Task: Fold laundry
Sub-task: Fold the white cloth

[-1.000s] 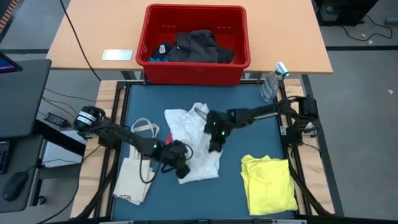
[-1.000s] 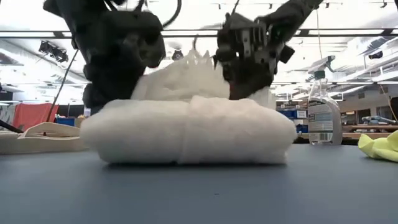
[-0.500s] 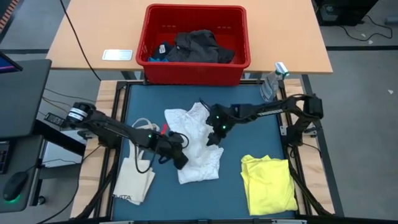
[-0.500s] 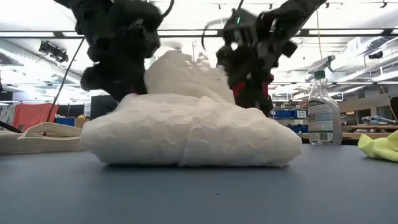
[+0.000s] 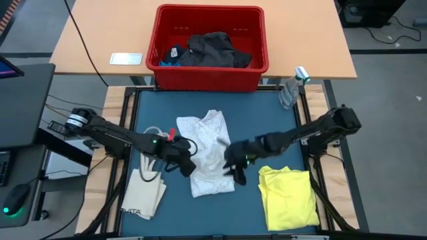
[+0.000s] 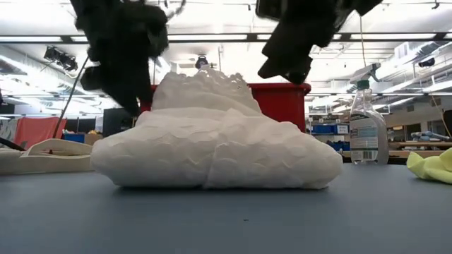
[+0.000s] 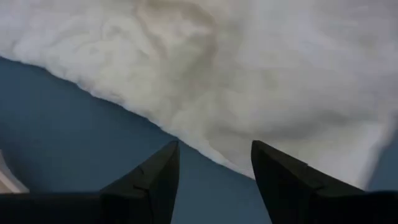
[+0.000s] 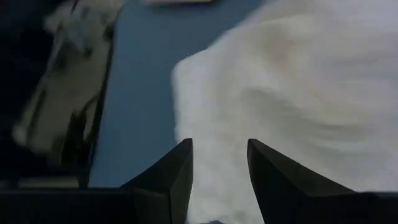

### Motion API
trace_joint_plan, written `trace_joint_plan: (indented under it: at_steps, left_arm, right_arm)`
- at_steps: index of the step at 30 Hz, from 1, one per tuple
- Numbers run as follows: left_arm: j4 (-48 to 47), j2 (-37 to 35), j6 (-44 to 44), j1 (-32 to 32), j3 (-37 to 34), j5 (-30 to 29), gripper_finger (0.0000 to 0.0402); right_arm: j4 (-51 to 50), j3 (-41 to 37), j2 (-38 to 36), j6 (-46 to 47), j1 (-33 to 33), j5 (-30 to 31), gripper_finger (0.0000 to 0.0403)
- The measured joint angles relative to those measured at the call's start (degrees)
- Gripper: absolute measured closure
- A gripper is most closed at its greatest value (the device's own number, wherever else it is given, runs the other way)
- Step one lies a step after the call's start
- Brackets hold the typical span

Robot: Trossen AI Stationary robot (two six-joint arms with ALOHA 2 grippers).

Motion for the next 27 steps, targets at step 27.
trace_joint_plan:
  at_steps: [27]
  left_arm:
    - [22.43,6.58,-0.56,-13.91,0.09,-6.33,0.0221]
  right_arm:
    - [9.25,-0.22,12.57,7.84,-18.25,3.04,0.0251]
